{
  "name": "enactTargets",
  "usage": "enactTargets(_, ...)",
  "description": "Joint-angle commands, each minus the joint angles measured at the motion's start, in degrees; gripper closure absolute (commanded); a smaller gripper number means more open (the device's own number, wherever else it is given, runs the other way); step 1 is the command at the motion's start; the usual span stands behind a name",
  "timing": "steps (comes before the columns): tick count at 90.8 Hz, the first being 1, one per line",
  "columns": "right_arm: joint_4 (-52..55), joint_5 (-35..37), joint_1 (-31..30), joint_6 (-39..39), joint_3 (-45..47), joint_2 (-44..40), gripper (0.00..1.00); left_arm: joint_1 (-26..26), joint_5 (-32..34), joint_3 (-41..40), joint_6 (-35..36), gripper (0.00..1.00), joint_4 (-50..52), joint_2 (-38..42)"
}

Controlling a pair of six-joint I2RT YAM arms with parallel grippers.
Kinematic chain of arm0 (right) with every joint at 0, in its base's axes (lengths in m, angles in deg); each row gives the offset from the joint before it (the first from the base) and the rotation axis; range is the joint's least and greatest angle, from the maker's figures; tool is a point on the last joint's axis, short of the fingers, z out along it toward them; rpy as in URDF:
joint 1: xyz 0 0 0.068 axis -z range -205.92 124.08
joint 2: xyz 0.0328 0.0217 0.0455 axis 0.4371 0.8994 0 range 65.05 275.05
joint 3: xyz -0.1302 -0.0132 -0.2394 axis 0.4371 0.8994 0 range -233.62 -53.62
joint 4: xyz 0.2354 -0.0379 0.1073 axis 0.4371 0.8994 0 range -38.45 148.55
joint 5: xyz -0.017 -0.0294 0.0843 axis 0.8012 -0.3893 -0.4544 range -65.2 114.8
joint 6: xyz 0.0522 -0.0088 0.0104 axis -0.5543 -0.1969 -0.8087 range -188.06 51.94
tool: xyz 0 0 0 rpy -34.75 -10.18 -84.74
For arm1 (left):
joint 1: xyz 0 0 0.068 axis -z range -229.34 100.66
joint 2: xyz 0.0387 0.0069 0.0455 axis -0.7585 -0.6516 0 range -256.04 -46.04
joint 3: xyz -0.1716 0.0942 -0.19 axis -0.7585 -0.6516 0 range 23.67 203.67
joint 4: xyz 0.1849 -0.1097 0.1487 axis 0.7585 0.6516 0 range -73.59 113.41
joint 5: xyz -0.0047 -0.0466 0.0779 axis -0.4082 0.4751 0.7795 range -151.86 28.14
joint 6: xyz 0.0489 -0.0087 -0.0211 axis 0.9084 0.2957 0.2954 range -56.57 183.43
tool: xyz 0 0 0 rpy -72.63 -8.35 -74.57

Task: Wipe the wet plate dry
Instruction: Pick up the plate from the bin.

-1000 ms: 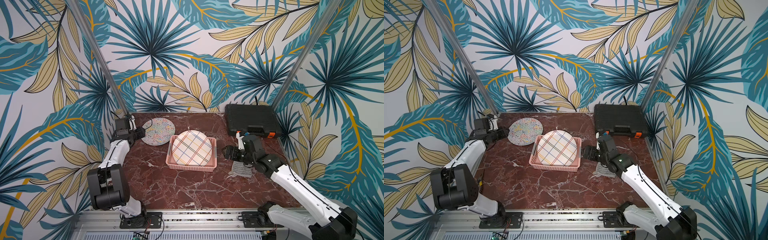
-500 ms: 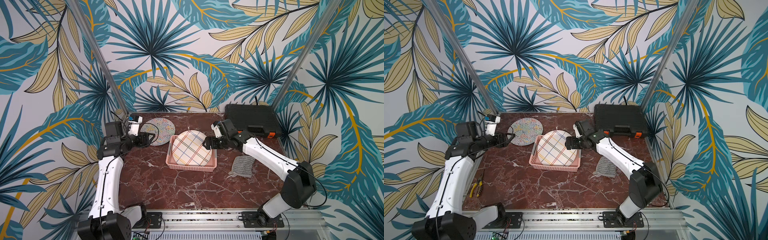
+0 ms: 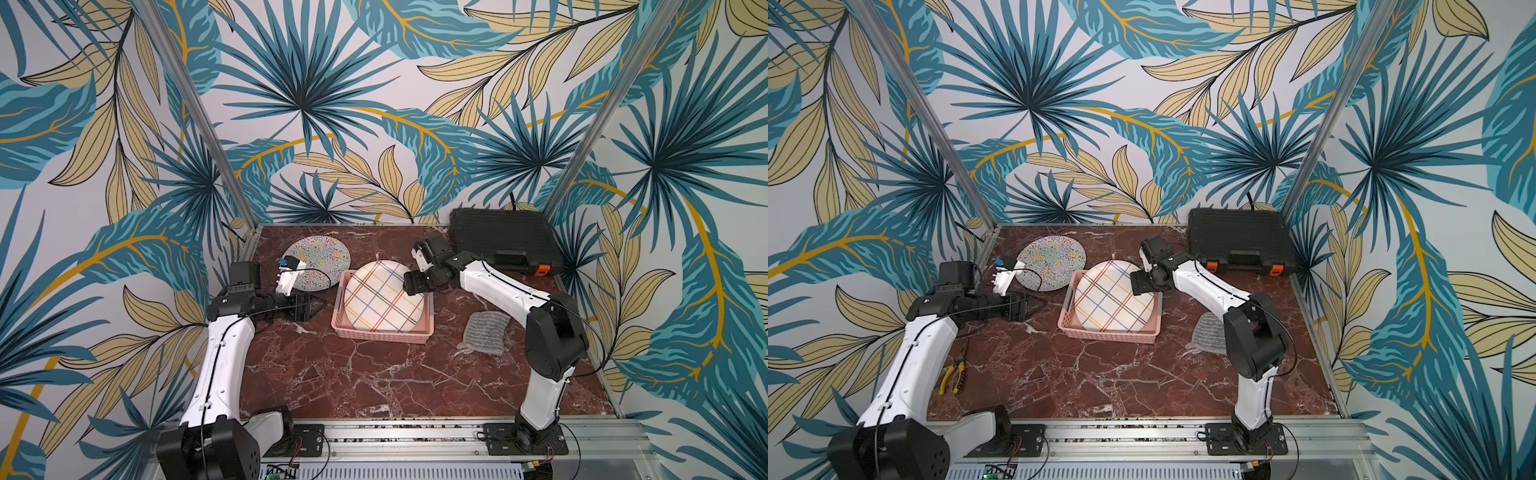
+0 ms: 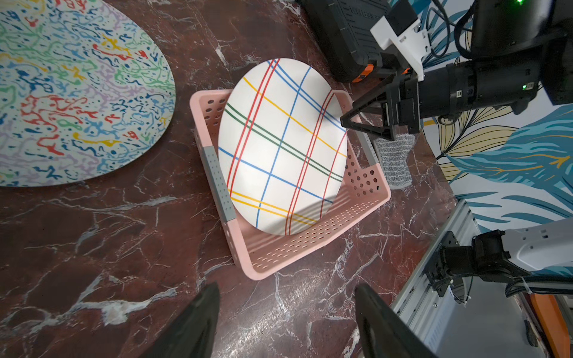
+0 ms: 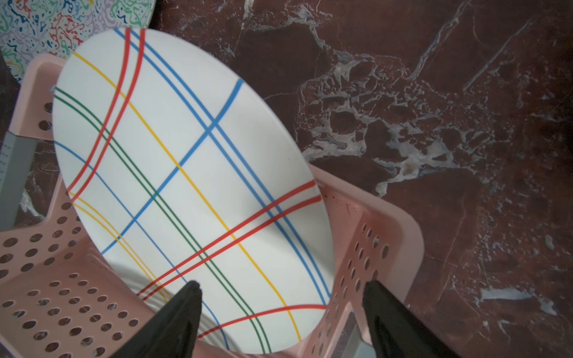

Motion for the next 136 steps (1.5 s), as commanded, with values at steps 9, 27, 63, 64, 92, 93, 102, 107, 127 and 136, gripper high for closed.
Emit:
enactTargets(9, 0.30, 0.23, 0.88, 2.04, -1.06, 4.34, 0.15, 0.49, -1.83, -1.77, -0.52, 0.27, -3.01, 0.78)
enactTargets(27, -4.60, -6.15, 0.95, 2.03, 0.75, 5.91, 0.17, 0.66, -1.43, -2.96, -1.61, 0.27, -4.67, 0.51)
enactTargets(63, -11.87, -11.74, 1.19, 0.10, 5.45, 4.26, 0.52, 0.76, -0.24, -3.11, -2.27, 0.27, -4.87, 0.41)
enactTargets(64, -12.12, -11.79, 1.19, 0.01, 5.67, 4.10, 0.54, 0.76, -0.24, -3.14, -2.32, 0.27, -4.89, 0.43)
enactTargets(92, -15.61, -12.61, 1.57, -0.69, 8.80, -0.23, 1.00, 0.76, 0.62, -3.51, -2.59, 0.27, -5.38, 1.31)
enactTargets(93, -15.66, -12.58, 1.60, -0.69, 8.84, -0.38, 1.00, 0.76, 0.72, -3.55, -2.61, 0.27, -5.41, 1.37)
enactTargets(102, -15.78, -12.77, 1.81, -0.44, 9.96, -2.48, 1.00, 0.76, 1.00, -3.76, -2.70, 0.27, -5.52, 1.89)
enactTargets(107, -15.53, -12.72, 2.08, -0.32, 10.57, -3.69, 1.00, 0.76, 1.12, -3.90, -2.77, 0.27, -5.56, 2.22)
enactTargets(127, -11.56, -9.17, 3.91, 1.05, 13.44, -8.68, 1.00, 0.76, 1.31, -4.27, -3.15, 0.27, -5.67, 3.12)
enactTargets(136, -9.95, -8.08, 5.44, 1.41, 15.56, -11.13, 1.00, 0.77, 1.34, -4.48, -3.38, 0.27, -5.96, 3.52)
